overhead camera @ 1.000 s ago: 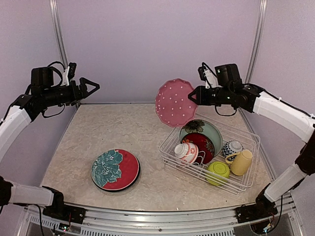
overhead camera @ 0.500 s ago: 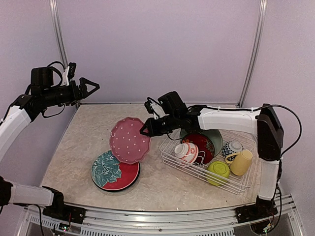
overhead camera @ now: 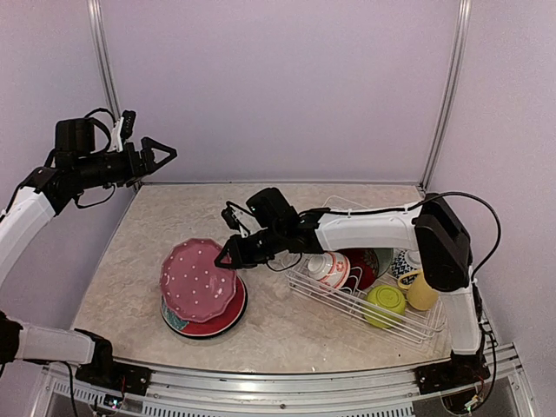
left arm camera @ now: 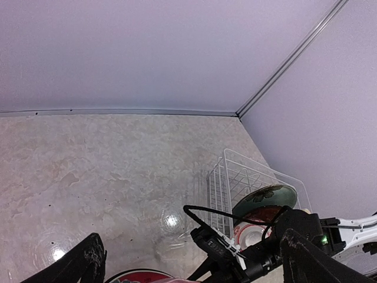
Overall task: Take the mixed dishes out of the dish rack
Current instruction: Place the plate with another plate.
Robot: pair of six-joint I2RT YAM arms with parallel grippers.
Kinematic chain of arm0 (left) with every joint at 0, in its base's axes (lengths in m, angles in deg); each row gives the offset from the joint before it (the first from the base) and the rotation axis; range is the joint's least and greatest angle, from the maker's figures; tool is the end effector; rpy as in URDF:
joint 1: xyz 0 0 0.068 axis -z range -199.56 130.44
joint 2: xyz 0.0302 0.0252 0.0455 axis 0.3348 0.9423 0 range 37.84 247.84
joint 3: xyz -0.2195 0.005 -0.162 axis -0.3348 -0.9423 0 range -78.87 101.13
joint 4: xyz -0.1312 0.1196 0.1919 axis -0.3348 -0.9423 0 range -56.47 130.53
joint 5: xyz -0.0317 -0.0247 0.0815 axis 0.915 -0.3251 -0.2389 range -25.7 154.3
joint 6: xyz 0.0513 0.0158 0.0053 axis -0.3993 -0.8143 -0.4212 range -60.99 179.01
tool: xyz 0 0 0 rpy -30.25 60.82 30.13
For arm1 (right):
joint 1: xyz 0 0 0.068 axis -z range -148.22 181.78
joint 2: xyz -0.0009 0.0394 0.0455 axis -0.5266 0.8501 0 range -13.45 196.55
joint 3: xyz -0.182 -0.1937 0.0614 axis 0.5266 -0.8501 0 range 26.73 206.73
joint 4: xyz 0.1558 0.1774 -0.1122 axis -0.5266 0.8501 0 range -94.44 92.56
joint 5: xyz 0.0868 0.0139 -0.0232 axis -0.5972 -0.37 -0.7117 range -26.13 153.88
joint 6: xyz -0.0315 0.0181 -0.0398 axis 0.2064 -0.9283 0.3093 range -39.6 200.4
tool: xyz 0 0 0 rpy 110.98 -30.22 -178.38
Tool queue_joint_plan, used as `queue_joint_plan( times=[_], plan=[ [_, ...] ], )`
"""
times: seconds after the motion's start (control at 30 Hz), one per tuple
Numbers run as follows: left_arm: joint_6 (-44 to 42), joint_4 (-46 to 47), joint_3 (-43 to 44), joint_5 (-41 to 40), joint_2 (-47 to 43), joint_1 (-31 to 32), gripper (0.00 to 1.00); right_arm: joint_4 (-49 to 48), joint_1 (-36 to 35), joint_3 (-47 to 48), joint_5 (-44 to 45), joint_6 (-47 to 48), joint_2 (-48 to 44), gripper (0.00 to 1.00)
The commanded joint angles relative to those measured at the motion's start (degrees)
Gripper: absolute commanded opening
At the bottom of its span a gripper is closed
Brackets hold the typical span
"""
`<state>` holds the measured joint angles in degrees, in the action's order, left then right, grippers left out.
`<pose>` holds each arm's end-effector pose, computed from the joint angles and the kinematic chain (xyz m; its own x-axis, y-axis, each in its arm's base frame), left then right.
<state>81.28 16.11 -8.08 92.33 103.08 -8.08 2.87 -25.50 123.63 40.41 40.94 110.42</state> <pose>0.2389 -0.0656 0.4024 -0.5251 -0.2346 -0.8180 0.4459 0.7429 -0.4993 0.2588 0.4290 0.2150 -0.8387 -0.2267 -0.4953 -0.5395 0.4705 0.6983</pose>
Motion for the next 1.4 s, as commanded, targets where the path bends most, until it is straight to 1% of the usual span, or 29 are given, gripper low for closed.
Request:
queue_joint_plan(
  times=[0.0, 0.37, 0.43, 0.57, 0.63, 0.7, 0.8, 0.87, 0.97, 1.07, 1.17, 1.23, 1.37],
  plan=[
    [-0.9, 0.1, 0.8, -0.1, 0.1, 0.5, 0.99, -8.7, -0.9, 3.4, -4.7, -3.2, 1.4, 0.00],
    [-0.9, 0.0, 0.9, -0.1, 0.4, 0.8, 0.99, -8.4, -1.1, 2.6, -4.3, -2.9, 4.5, 0.00],
    [-1.0, 0.0, 0.9, -0.1, 0.4, 0.8, 0.99, -7.7, -1.2, 2.6, -3.3, -2.1, 4.5, 0.08],
    [-1.0, 0.0, 1.0, -0.1, 0.3, 0.9, 0.99, -3.2, -1.6, 2.6, 0.4, 0.2, 3.8, 0.28],
    [-0.9, -0.2, 1.1, 0.1, 0.4, 1.1, 0.99, -1.3, -1.7, 3.0, 1.8, 1.7, 3.5, 0.35],
    [-0.3, -0.5, 1.7, 0.5, 0.7, 1.2, 0.99, 1.2, -1.7, 3.7, 3.0, 3.0, 3.6, 0.39],
    [1.3, -1.4, 3.0, 1.0, 1.2, 1.1, 0.99, 3.1, -1.8, 4.1, 4.6, 4.3, 3.6, 0.42],
    [3.4, -1.7, 3.8, 0.0, 1.2, 1.2, 0.99, 4.3, -1.8, 4.3, 5.6, 4.8, 3.4, 0.44],
    [9.9, -1.4, 5.6, -1.4, 1.0, 1.2, 0.99, 7.5, -2.3, 5.5, 7.6, 6.3, 3.6, 0.50],
    [17.1, -2.5, 9.6, -0.8, 1.3, 1.3, 0.99, 10.7, -2.9, 6.6, 11.3, 8.1, 3.8, 0.61],
    [23.9, -4.2, 15.1, 0.0, 1.9, 1.3, 0.99, 12.0, -3.1, 6.8, 12.9, 9.0, 3.8, 0.67],
    [28.4, -3.3, 18.0, 1.5, 1.6, 1.2, 0.99, 12.4, -3.1, 6.7, 13.8, 9.1, 3.7, 0.75],
    [35.4, 0.2, 21.9, 3.9, 0.8, 1.1, 0.99, 12.4, -3.1, 5.8, 16.3, 9.4, 1.8, 0.79]
  ],
)
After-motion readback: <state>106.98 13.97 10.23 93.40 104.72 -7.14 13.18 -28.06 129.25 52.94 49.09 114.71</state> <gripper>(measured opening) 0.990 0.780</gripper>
